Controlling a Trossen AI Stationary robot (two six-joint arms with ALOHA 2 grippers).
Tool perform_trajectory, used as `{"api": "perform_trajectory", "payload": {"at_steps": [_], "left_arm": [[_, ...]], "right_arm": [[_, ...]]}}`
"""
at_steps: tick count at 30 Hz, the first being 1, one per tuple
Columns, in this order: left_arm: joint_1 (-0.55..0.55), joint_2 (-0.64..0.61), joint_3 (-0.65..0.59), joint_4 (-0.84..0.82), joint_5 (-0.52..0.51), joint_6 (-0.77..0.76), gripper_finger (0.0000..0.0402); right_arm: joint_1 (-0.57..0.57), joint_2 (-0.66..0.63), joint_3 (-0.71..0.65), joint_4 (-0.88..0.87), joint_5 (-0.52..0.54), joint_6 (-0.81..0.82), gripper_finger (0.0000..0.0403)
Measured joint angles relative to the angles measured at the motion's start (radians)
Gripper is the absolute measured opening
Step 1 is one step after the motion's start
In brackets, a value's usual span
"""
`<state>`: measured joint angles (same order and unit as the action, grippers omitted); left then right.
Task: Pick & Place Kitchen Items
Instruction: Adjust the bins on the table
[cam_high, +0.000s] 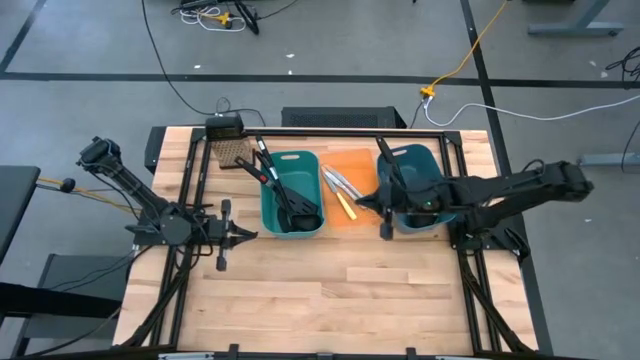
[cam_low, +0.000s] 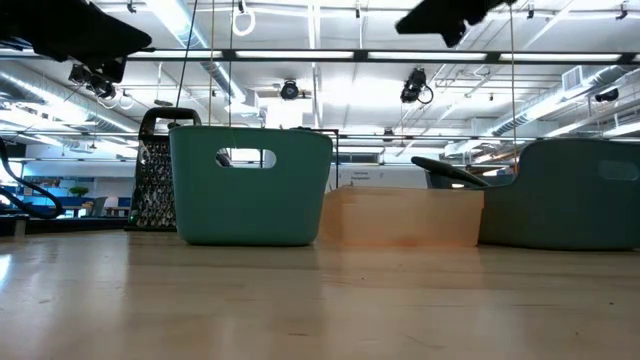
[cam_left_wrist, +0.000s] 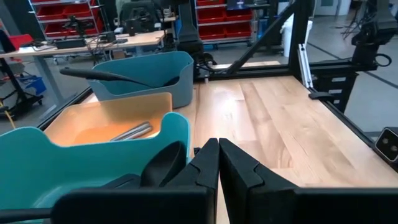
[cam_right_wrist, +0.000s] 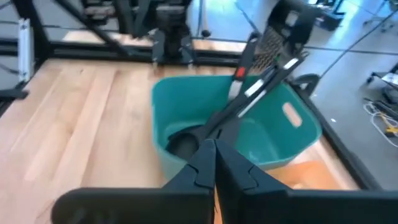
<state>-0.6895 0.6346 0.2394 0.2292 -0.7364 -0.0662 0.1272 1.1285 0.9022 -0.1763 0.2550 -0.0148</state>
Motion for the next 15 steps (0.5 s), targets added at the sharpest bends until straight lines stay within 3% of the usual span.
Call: {"api": "perform_trajectory", "payload": {"at_steps": [10,15], "left_arm": [[0.0,0.026,0.01,0.003,0.015,0.001,0.0018],[0.008,0.148,0.147,-0.049,0.016,0.03,0.0018]], "right_arm": [[0.103,-0.067,-0.151,0.019,0.041,0.079,0.0006],[0.169,-0.053,-0.154,0.045,0.044,0.109,0.0008]]}}
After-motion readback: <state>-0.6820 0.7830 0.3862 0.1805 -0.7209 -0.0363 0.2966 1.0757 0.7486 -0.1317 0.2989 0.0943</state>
